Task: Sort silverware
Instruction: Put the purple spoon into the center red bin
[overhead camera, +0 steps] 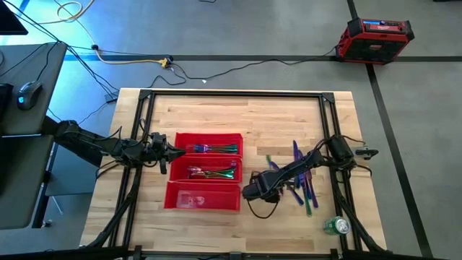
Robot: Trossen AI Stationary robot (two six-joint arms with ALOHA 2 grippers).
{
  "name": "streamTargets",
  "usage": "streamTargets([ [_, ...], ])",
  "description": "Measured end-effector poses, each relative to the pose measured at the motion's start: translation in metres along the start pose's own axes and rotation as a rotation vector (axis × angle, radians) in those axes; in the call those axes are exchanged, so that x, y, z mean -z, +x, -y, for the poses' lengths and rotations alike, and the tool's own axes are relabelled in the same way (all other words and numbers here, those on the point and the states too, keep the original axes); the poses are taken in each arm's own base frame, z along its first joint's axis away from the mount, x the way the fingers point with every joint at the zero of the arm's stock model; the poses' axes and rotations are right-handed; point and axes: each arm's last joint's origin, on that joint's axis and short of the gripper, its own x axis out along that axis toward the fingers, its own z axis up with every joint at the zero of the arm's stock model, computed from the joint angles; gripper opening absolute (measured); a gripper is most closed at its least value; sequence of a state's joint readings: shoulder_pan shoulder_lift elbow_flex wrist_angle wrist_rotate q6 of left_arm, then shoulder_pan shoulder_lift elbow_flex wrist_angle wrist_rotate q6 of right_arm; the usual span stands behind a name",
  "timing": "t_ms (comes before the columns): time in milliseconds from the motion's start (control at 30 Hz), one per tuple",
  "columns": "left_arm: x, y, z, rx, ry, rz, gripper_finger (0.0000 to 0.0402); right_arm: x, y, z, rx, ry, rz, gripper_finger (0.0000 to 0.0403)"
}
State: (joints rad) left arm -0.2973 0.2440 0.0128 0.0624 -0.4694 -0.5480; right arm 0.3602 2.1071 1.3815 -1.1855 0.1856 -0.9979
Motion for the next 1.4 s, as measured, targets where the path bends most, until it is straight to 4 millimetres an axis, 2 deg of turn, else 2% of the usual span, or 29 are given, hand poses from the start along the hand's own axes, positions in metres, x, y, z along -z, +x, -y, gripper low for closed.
streamTargets([
  [67, 0.0, 0.0, 0.0, 0.0, -0.001, 0.0, 0.0, 0.0, 0.0, 0.0, -0.011, 0.039, 0.015, 0.0008],
  [267, 0.0, 0.0, 0.0, 0.001, -0.003, 0.001, 0.0, 0.001, -0.002, -0.003, -0.029, 0.185, 0.02, 0.0003],
  [433, 0.0, 0.0, 0.0, 0.001, -0.01, 0.001, 0.0, 0.01, -0.015, -0.005, 0.008, 0.411, 0.048, 0.0001],
  [667, 0.0, 0.0, 0.0, 0.001, -0.01, 0.001, 0.0, 0.052, -0.055, -0.014, 0.104, 0.758, 0.143, 0.0],
  [767, 0.0, 0.0, 0.0, 0.001, -0.018, 0.001, 0.0, 0.07, -0.081, -0.019, 0.23, 0.901, 0.252, 0.0],
  [867, 0.0, 0.0, 0.0, -0.002, -0.019, 0.004, 0.0, 0.082, -0.109, -0.015, 0.388, 1.042, 0.423, 0.0],
  [967, 0.0, 0.0, 0.0, -0.007, -0.025, 0.008, 0.0, 0.091, -0.137, -0.003, 0.505, 1.133, 0.607, 0.0],
  [1133, -0.001, 0.0, 0.0, -0.008, -0.027, 0.01, 0.0, 0.094, -0.166, 0.035, 0.637, 1.186, 0.834, 0.0],
  [1267, 0.0, 0.0, 0.0, -0.008, -0.026, 0.009, 0.0, 0.098, -0.175, 0.071, 0.631, 1.218, 0.913, 0.0],
  [1400, 0.0, 0.0, 0.0, -0.008, -0.026, 0.009, 0.0, 0.095, -0.167, 0.107, 0.513, 1.255, 0.939, 0.0],
])
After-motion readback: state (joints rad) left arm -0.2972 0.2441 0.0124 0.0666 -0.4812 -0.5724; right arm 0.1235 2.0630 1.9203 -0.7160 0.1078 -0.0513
